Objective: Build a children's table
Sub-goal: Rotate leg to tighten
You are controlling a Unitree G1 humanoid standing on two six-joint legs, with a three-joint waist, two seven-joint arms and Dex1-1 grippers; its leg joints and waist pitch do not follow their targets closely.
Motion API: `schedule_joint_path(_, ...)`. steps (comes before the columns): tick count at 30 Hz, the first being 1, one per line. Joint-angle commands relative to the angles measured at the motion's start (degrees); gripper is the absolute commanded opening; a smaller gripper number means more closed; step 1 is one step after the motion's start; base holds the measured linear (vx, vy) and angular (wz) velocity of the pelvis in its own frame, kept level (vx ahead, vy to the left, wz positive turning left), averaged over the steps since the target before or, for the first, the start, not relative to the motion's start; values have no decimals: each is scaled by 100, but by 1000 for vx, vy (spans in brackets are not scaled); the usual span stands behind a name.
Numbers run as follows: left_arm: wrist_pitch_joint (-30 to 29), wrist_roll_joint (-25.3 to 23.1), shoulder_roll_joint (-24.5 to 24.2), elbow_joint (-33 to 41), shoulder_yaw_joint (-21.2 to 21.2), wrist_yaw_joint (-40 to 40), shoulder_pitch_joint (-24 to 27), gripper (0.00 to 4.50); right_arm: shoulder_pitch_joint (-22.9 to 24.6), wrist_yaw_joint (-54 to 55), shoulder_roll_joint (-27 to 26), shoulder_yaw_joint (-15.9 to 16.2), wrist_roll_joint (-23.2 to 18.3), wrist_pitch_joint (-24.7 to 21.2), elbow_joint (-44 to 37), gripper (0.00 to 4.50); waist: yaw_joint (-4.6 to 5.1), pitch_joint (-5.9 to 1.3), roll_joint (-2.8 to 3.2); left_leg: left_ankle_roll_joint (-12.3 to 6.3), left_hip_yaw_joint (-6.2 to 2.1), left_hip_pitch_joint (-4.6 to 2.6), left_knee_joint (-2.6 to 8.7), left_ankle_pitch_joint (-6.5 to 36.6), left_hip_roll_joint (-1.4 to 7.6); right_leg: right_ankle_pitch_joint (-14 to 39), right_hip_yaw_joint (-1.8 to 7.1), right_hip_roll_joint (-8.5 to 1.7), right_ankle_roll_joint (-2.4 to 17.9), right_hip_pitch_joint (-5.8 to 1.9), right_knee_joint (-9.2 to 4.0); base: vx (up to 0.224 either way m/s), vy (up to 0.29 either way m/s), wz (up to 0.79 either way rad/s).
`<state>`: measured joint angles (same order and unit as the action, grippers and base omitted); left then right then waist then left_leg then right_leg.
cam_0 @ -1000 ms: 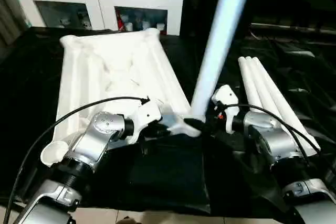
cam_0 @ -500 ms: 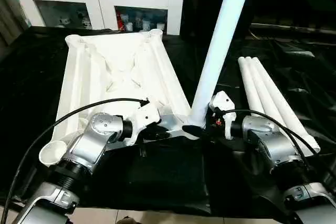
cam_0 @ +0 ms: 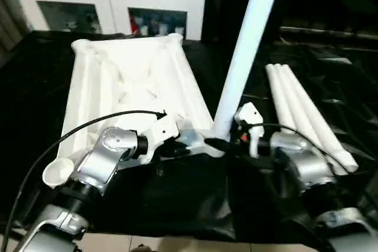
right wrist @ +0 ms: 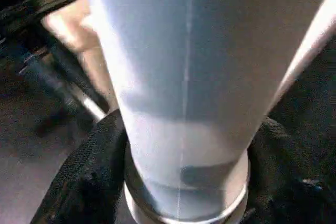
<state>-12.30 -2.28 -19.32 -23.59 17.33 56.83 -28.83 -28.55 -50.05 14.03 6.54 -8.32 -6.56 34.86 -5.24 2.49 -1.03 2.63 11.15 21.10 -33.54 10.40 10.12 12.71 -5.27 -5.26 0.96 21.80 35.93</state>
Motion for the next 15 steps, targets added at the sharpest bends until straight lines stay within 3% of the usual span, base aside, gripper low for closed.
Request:
schedule_joint_path(1,-123,-75,225,-277,-7,-482,-74,0,17,405,-139,17,127,-86,321,269,1,-269,-24,-125,-168,-78,426,1254,378,1174,365,-461,1229,-212,-511,0,0,0)
schedule_joint_path(5,-714,-190,1077,-1154,-545,-2469,-620,0,-342,2585,-837,-312,345,-304,1311,267,62,-219,-27,207,-202,-149,454,1820,355,2472,363,-489,890,-135,-652,0,0,0)
schedule_joint_path(6,-787,-132,1258,-1270,-642,-2719,-719,0,-455,3143,-960,-428,358,-389,1574,267,55,-226,-31,221,-220,-152,449,1872,347,2698,356,-505,783,-135,-682,0,0,0)
schedule_joint_path(8,-787,-132,1258,-1270,-642,-2719,-719,0,-455,3143,-960,-428,358,-389,1574,267,50,-222,-29,193,-229,-149,455,1899,342,2808,352,-508,687,-121,-712,0,0,0)
schedule_joint_path(9,-815,-102,1552,-1449,-757,-3113,-893,0,-656,3799,-1141,-592,362,-439,1957,267,49,-215,-52,150,-226,-145,463,1951,347,2877,352,-511,614,-119,-739,0,0,0)
schedule_joint_path(10,-815,-102,1552,-1449,-757,-3113,-893,0,-656,3799,-1141,-592,362,-439,1957,267,54,-210,-32,174,-232,-179,465,2048,337,2963,346,-501,575,-90,-751,0,0,0)
schedule_joint_path(13,-695,-294,1778,-1622,-683,-3465,-1064,0,-950,4112,-1335,-745,309,-295,2308,267,48,-257,-33,152,-233,-189,487,1984,349,2672,343,-494,550,-122,-742,0,0,0)
schedule_joint_path(14,-683,-333,1783,-1653,-648,-3462,-1076,0,-1002,4116,-1366,-762,336,-226,2354,267,24,-282,-31,99,-222,-161,503,1751,363,2165,351,-484,599,-153,-704,0,0,0)
schedule_joint_path(15,-633,-394,1750,-1693,-569,-3405,-1071,0,-1069,3994,-1426,-820,284,-124,2364,302,26,-291,-34,36,-214,-115,504,1512,371,1652,357,-477,710,-175,-641,0,0,0)
